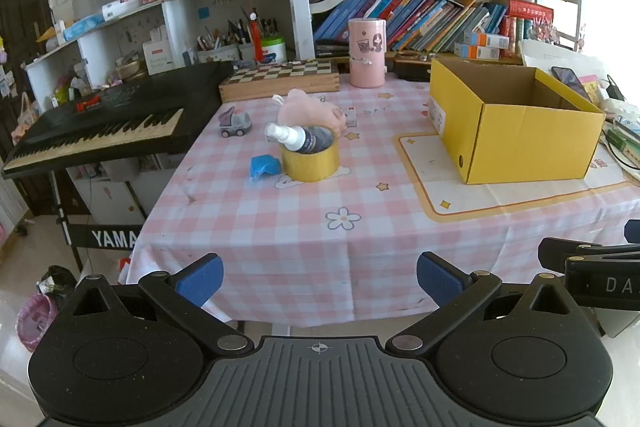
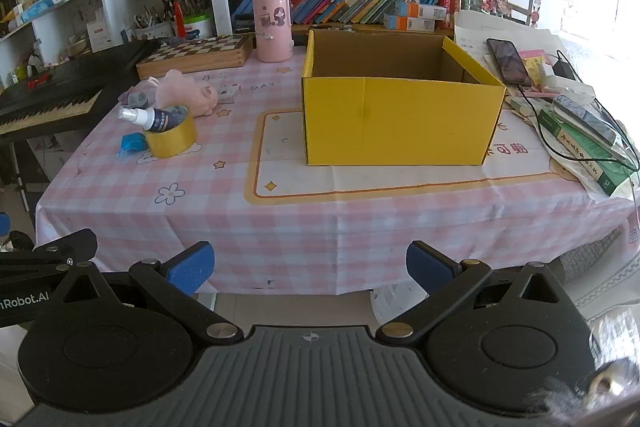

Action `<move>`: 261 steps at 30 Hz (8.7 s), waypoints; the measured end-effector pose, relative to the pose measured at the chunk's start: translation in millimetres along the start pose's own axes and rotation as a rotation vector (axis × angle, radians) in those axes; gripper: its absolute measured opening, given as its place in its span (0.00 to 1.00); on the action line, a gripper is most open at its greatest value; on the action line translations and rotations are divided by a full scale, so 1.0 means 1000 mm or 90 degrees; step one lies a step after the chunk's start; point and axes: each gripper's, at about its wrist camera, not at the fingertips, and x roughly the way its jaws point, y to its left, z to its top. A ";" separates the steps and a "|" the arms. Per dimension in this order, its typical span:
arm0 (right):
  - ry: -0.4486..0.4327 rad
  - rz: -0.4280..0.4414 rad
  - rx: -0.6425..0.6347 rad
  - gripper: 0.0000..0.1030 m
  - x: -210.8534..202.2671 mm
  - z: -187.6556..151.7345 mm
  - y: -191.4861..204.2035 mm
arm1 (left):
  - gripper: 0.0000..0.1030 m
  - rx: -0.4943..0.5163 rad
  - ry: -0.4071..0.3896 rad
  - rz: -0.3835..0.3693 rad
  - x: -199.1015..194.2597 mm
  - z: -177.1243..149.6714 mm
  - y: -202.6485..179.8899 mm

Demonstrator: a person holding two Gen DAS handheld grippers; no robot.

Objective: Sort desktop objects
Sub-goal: 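Move both tools toward the yellow tape roll on the table, then grasp the yellow tape roll with the right gripper and lift it, then lift the tape roll off the spray bottle while the left gripper grasps the blue sponge, then carry the tape roll and blue sponge toward the yellow box with both grippers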

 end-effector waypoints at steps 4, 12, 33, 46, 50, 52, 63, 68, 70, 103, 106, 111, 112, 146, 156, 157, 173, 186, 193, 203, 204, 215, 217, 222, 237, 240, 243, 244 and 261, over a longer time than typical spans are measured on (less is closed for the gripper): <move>0.003 -0.001 -0.002 1.00 0.004 0.002 0.002 | 1.00 0.001 0.000 -0.005 0.002 0.000 0.001; 0.003 -0.002 -0.005 1.00 0.006 0.003 0.004 | 1.00 0.002 0.003 -0.007 0.005 0.002 0.002; 0.008 -0.005 -0.007 1.00 0.013 0.006 0.009 | 1.00 -0.007 0.015 -0.005 0.011 0.003 0.006; 0.003 -0.006 -0.019 1.00 0.012 0.006 0.014 | 1.00 -0.013 0.012 -0.004 0.012 0.001 0.011; 0.001 -0.005 -0.024 1.00 0.011 0.006 0.017 | 1.00 -0.016 0.010 -0.004 0.011 0.001 0.013; 0.000 -0.005 -0.027 1.00 0.011 0.006 0.020 | 1.00 -0.016 0.010 -0.003 0.011 0.001 0.013; -0.004 -0.002 -0.035 1.00 0.010 0.008 0.030 | 1.00 -0.011 -0.001 -0.009 0.007 0.000 0.020; -0.006 0.006 -0.044 1.00 0.012 0.011 0.038 | 1.00 -0.022 -0.003 -0.003 0.008 0.000 0.028; -0.010 0.010 -0.049 1.00 0.012 0.012 0.041 | 1.00 -0.026 -0.006 0.002 0.007 0.000 0.030; 0.001 0.120 -0.138 0.99 0.052 0.034 0.090 | 1.00 -0.120 0.018 0.095 0.022 -0.001 0.076; 0.006 0.119 -0.138 0.99 0.060 0.039 0.089 | 1.00 -0.120 0.027 0.094 0.031 0.002 0.075; 0.023 0.121 -0.143 0.99 0.079 0.048 0.091 | 1.00 -0.131 0.038 0.097 0.047 0.008 0.077; 0.024 0.123 -0.146 0.99 0.083 0.051 0.092 | 1.00 -0.133 0.040 0.099 0.050 0.010 0.078; 0.127 0.318 -0.086 0.40 0.249 0.179 0.134 | 1.00 -0.181 0.106 0.212 0.161 0.093 0.113; 0.220 0.348 -0.051 0.41 0.280 0.188 0.139 | 1.00 -0.187 0.124 0.236 0.177 0.100 0.111; 0.213 0.335 -0.064 0.41 0.278 0.188 0.139 | 1.00 -0.190 0.125 0.237 0.178 0.100 0.111; 0.114 0.260 -0.430 0.86 0.262 0.162 0.136 | 1.00 -0.276 0.133 0.287 0.179 0.096 0.126; 0.117 0.323 -0.459 0.87 0.304 0.139 0.183 | 1.00 -0.231 0.136 0.281 0.172 0.097 0.124; 0.011 0.349 -0.383 0.82 0.263 0.174 0.161 | 1.00 -0.239 0.137 0.231 0.181 0.099 0.125; -0.095 0.284 -0.262 0.82 0.217 0.212 0.123 | 0.81 -0.218 0.153 0.105 0.217 0.104 0.107; -0.096 0.271 -0.259 0.82 0.216 0.212 0.119 | 0.78 -0.209 0.156 0.098 0.223 0.105 0.104; -0.029 0.221 -0.255 0.82 0.219 0.191 0.100 | 0.41 -0.120 0.175 0.068 0.265 0.107 0.075; -0.022 0.223 -0.259 0.82 0.217 0.187 0.100 | 0.40 -0.121 0.181 0.063 0.268 0.104 0.076; 0.002 0.225 -0.258 0.82 0.214 0.179 0.101 | 0.37 -0.129 0.164 0.051 0.260 0.103 0.079; 0.034 0.203 -0.190 0.82 0.169 0.146 0.097 | 0.37 -0.142 0.044 -0.011 0.147 0.105 0.098; 0.035 0.197 -0.180 0.82 0.154 0.134 0.098 | 0.37 -0.138 0.038 -0.026 0.133 0.094 0.095; 0.032 0.191 -0.172 0.82 0.137 0.121 0.099 | 0.37 -0.130 0.031 -0.041 0.116 0.083 0.092; 0.030 0.189 -0.170 0.82 0.132 0.116 0.099 | 0.37 -0.126 0.028 -0.044 0.110 0.079 0.090; 0.028 0.168 -0.135 0.82 0.041 0.034 0.102 | 0.37 -0.083 -0.001 -0.085 0.019 0.018 0.081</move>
